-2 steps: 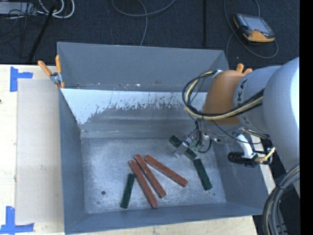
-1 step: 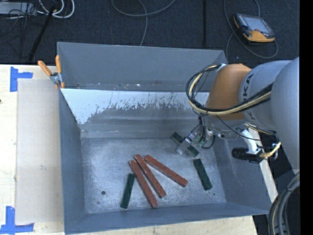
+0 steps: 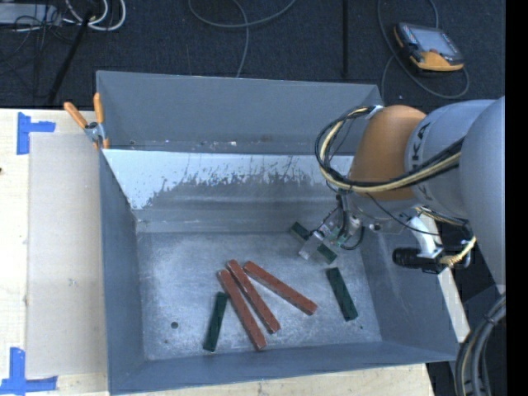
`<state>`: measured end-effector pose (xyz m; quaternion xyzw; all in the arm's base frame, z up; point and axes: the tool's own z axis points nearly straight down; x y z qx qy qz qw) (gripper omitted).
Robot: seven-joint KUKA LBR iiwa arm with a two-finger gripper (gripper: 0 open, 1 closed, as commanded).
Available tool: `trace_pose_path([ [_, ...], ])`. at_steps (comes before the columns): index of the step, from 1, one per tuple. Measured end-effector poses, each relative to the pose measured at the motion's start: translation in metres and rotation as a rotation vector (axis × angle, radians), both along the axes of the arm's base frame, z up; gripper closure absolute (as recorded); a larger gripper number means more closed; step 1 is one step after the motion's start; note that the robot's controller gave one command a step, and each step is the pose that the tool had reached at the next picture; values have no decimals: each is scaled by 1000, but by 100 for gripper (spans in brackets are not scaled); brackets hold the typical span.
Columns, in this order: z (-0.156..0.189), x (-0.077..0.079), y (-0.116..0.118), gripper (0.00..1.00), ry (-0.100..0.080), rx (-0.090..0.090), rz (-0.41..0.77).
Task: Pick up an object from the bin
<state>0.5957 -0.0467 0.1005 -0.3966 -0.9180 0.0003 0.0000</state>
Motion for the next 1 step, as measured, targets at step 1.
trace_pose_path([
  [1, 62, 1, 0, 100, -6, 0, 5],
])
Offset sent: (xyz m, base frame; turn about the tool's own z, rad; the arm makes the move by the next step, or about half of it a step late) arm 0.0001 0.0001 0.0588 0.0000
